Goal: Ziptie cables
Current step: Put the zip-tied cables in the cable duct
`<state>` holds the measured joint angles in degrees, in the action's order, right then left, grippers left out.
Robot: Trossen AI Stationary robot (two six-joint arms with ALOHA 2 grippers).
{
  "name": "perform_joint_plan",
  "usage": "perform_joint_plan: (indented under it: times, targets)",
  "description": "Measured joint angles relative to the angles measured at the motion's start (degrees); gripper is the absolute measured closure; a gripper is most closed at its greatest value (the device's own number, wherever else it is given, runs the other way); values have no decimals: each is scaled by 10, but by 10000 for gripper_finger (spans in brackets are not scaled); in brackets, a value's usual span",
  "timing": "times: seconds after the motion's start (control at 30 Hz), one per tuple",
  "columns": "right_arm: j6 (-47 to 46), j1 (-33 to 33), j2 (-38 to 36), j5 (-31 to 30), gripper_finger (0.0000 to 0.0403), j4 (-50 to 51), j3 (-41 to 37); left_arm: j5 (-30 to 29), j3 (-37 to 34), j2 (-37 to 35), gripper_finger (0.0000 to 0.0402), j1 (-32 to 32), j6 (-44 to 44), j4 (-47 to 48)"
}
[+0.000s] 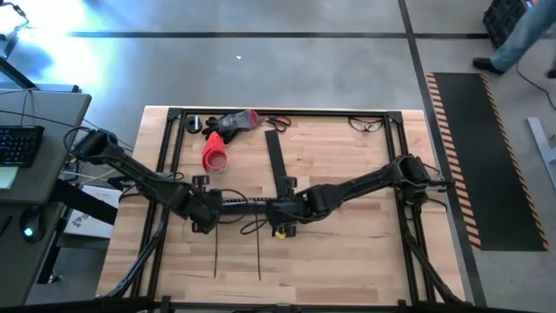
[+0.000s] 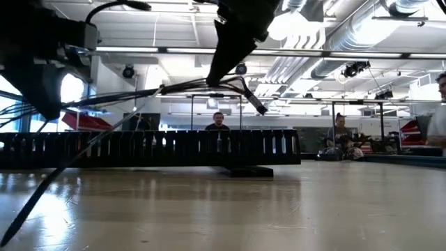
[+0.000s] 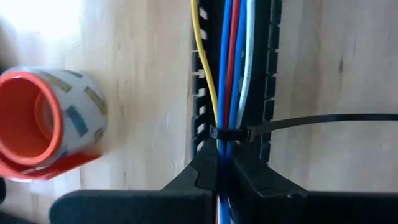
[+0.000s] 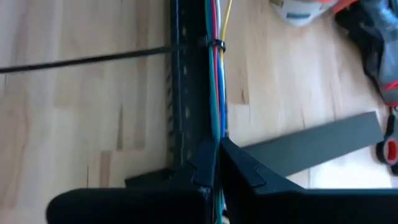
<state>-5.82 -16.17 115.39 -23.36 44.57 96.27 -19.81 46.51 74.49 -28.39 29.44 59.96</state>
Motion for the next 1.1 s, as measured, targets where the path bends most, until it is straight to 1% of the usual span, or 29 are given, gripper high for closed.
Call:
perform_joint_plan:
  times: [0.13,0.23,0.5,0.57,0.67,0.83,0.9,0.97,1.03,1.1]
  targets:
    - [-13,-1,1,15,403,27,0,6,-19,6,400,3,-10,-23]
    - [-24,-1,2,15,403,48,0,23,-32,6,393,3,-11,-42]
    - [-33,-3,2,16,403,69,0,22,-35,6,347,7,-9,-56]
    - [-33,-3,2,20,403,68,0,19,-35,6,342,10,-6,-56]
    - [-32,-5,2,24,403,67,0,18,-35,6,350,11,-6,-61]
    - [-45,-11,2,12,402,63,0,13,-34,6,392,11,-1,-73]
    - [-56,-12,2,9,392,65,0,12,-34,6,399,11,3,-78]
    - [-64,-13,2,6,371,72,0,10,-34,6,396,11,5,-95]
    - [-82,-12,2,-13,340,91,0,8,-34,6,395,11,4,-117]
    - [-100,-10,2,-44,304,120,0,7,-34,6,395,11,4,-135]
